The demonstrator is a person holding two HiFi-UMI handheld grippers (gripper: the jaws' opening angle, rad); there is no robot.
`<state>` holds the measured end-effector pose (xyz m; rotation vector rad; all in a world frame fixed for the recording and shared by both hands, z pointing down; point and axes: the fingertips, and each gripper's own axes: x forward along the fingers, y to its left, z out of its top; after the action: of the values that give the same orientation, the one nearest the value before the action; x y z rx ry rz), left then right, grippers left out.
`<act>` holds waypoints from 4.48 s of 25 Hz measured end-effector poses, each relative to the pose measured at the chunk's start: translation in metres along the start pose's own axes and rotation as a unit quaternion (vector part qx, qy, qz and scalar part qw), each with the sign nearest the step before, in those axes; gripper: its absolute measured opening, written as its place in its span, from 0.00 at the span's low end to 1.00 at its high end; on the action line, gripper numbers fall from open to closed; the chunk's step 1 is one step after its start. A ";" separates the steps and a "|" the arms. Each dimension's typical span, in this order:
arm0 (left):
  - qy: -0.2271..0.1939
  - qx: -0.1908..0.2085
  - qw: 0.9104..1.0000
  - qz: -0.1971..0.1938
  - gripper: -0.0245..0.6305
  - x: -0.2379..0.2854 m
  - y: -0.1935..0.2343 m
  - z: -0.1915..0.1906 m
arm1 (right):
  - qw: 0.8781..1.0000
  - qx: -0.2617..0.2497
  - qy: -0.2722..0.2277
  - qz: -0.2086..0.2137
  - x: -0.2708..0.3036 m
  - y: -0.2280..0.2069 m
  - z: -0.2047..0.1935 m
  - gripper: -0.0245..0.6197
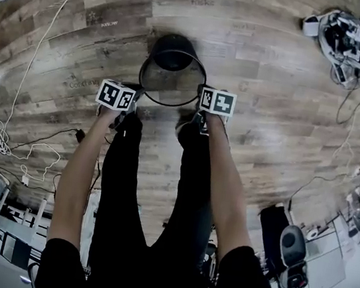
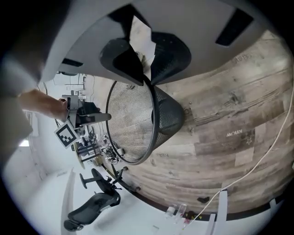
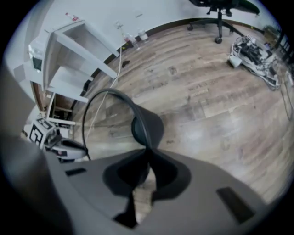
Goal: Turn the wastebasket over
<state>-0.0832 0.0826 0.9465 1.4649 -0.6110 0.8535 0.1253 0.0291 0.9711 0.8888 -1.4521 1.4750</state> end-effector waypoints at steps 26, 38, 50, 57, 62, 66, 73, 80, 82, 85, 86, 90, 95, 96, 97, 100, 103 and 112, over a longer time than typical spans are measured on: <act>-0.010 -0.016 0.999 -0.030 0.20 0.006 0.025 0.011 | 1.000 0.015 0.012 -0.014 0.021 0.009 0.018 0.13; 0.015 -0.023 0.999 -0.031 0.31 -0.014 0.010 -0.007 | 0.999 -0.001 -0.026 -0.044 -0.015 0.020 0.019 0.28; -0.098 -0.021 0.995 0.004 0.09 -0.144 -0.064 -0.005 | 0.993 -0.034 -0.110 -0.038 -0.139 0.104 0.018 0.10; -0.221 0.025 0.974 0.048 0.09 -0.284 -0.165 0.021 | 0.980 -0.055 -0.193 -0.013 -0.279 0.173 0.026 0.09; -0.336 0.089 0.934 0.087 0.09 -0.403 -0.243 0.052 | 0.947 -0.129 -0.293 0.005 -0.395 0.237 0.047 0.09; -0.417 0.147 0.891 0.103 0.09 -0.489 -0.312 0.071 | 0.899 -0.209 -0.386 0.022 -0.494 0.293 0.061 0.09; -0.518 0.195 0.823 0.128 0.09 -0.588 -0.416 0.045 | 0.847 -0.259 -0.461 0.059 -0.610 0.345 0.024 0.09; -0.565 0.212 0.784 0.142 0.09 -0.635 -0.461 0.020 | 0.833 -0.256 -0.484 0.074 -0.655 0.354 -0.004 0.09; -0.581 0.216 0.771 0.147 0.09 -0.645 -0.470 0.017 | 0.832 -0.249 -0.491 0.075 -0.666 0.353 -0.009 0.09; -0.603 0.223 0.747 0.170 0.09 -0.653 -0.474 0.009 | 0.829 -0.243 -0.498 0.080 -0.675 0.353 -0.019 0.09; -0.606 0.222 0.743 0.177 0.09 -0.652 -0.472 0.007 | 0.828 -0.243 -0.498 0.083 -0.676 0.354 -0.023 0.09; -0.596 0.213 0.753 0.178 0.09 -0.643 -0.468 0.003 | 0.828 -0.252 -0.494 0.085 -0.677 0.358 -0.035 0.09; -0.604 0.224 0.744 0.176 0.09 -0.650 -0.471 0.017 | 0.826 -0.268 -0.489 0.087 -0.676 0.366 -0.030 0.09; -0.607 0.227 0.742 0.173 0.09 -0.651 -0.473 0.018 | 0.825 -0.269 -0.489 0.090 -0.677 0.368 -0.029 0.09; -0.608 0.229 0.741 0.171 0.09 -0.651 -0.474 0.018 | 0.824 -0.269 -0.490 0.092 -0.678 0.370 -0.029 0.09; -0.606 0.229 0.743 0.170 0.09 -0.648 -0.475 0.018 | 0.823 -0.269 -0.491 0.094 -0.679 0.370 -0.027 0.09; -0.603 0.224 0.745 0.174 0.09 -0.645 -0.471 0.018 | 0.824 -0.270 -0.489 0.096 -0.676 0.369 -0.027 0.09; -0.600 0.218 0.750 0.172 0.09 -0.640 -0.471 0.011 | 0.827 -0.274 -0.482 0.098 -0.673 0.369 -0.034 0.09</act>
<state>-0.0777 0.0349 0.1534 2.3324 -1.7735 0.1796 0.0403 0.0176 0.2073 1.1853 -2.5941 0.5871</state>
